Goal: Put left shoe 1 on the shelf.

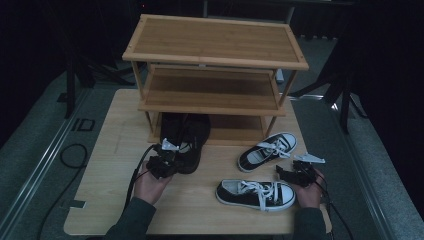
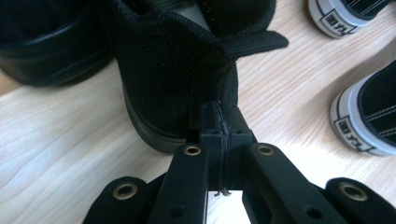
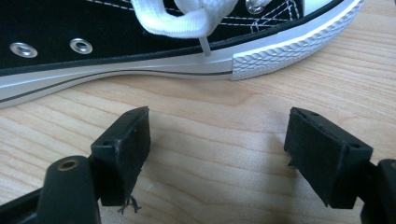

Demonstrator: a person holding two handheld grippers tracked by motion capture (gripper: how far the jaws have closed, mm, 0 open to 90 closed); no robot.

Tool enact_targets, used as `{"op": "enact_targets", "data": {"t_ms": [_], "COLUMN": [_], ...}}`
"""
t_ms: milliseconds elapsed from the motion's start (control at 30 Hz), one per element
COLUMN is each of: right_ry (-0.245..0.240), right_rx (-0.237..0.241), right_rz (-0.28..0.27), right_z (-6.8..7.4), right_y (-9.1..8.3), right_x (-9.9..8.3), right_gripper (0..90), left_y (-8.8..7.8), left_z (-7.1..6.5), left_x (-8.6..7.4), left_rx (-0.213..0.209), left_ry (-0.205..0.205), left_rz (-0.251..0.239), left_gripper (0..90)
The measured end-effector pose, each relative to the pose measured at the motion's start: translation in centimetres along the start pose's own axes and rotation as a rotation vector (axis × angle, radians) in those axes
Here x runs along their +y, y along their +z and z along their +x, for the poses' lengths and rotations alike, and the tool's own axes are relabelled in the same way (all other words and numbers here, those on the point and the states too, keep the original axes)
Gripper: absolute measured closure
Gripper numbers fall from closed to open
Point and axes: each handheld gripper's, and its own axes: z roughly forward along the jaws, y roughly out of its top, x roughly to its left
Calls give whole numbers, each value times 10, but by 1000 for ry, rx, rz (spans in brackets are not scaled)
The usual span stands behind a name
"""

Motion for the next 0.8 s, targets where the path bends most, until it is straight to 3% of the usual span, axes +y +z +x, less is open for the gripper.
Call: {"op": "enact_targets", "data": {"t_ms": [400, 800], "right_ry": [1, 0], "right_rx": [1, -1], "right_rz": [0, 1], "right_z": [0, 0], "right_y": [0, 0], "right_x": [0, 0], "right_gripper": [226, 226], "left_y": [9, 16], "left_z": [-3, -2], "left_x": [21, 37], "left_rx": [34, 55], "left_ry": [-14, 9], "left_rz": [-59, -48], "left_gripper": [891, 892]}}
